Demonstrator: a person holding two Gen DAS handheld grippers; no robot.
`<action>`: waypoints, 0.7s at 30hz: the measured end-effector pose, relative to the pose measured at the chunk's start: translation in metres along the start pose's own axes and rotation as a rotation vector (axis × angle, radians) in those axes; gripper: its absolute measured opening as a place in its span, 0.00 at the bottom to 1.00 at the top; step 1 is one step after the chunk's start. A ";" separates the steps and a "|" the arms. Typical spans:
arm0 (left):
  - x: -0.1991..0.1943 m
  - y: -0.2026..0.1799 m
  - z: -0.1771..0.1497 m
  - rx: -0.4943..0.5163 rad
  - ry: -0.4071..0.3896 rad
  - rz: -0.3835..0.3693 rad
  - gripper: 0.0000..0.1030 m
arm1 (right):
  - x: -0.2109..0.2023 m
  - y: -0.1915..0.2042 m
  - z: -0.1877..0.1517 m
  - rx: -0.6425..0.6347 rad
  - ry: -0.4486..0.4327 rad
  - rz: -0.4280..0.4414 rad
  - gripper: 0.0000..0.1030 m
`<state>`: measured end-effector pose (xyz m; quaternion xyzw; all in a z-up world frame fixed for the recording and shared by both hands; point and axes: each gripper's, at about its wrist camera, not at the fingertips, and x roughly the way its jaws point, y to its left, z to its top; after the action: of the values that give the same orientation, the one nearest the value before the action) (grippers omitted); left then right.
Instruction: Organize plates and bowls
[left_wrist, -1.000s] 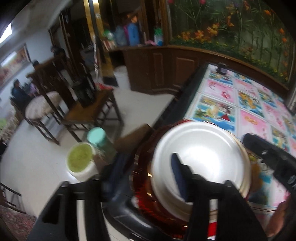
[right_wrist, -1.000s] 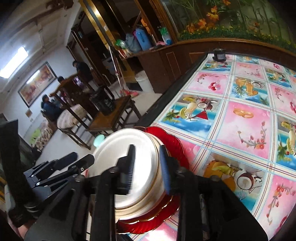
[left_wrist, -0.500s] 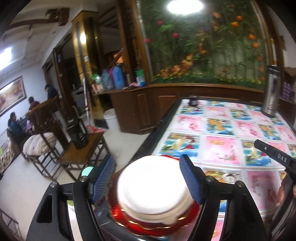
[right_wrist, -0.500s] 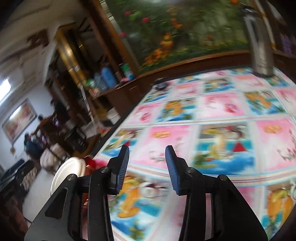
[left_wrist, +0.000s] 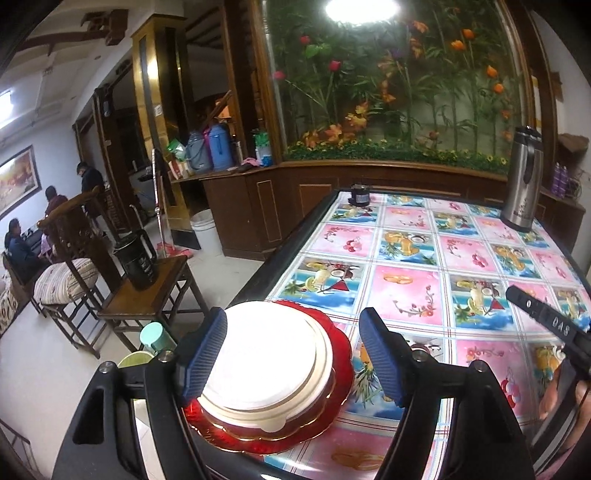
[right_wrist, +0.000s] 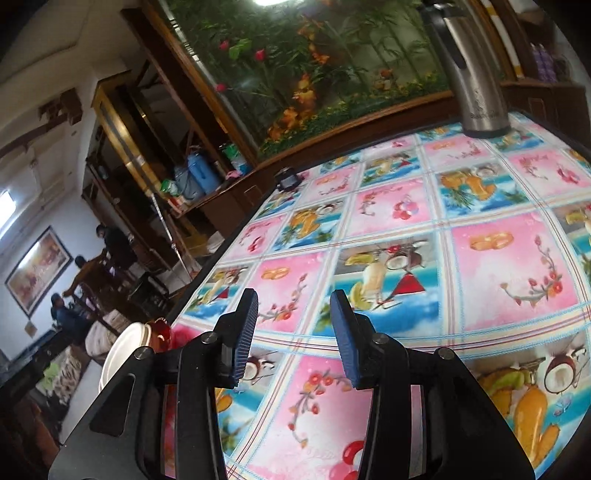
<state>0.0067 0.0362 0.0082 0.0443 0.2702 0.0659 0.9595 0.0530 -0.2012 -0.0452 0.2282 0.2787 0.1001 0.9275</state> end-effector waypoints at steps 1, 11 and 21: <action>-0.001 0.000 -0.001 -0.004 -0.002 0.005 0.78 | -0.001 0.005 -0.002 -0.021 0.002 0.012 0.40; -0.006 0.004 -0.002 -0.012 -0.022 0.040 0.78 | -0.008 0.056 -0.031 -0.183 0.030 0.112 0.40; -0.007 0.005 -0.006 -0.018 -0.013 0.036 0.78 | -0.003 0.086 -0.047 -0.260 0.049 0.149 0.40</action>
<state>-0.0026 0.0409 0.0072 0.0408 0.2623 0.0855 0.9603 0.0189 -0.1096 -0.0379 0.1236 0.2683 0.2097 0.9321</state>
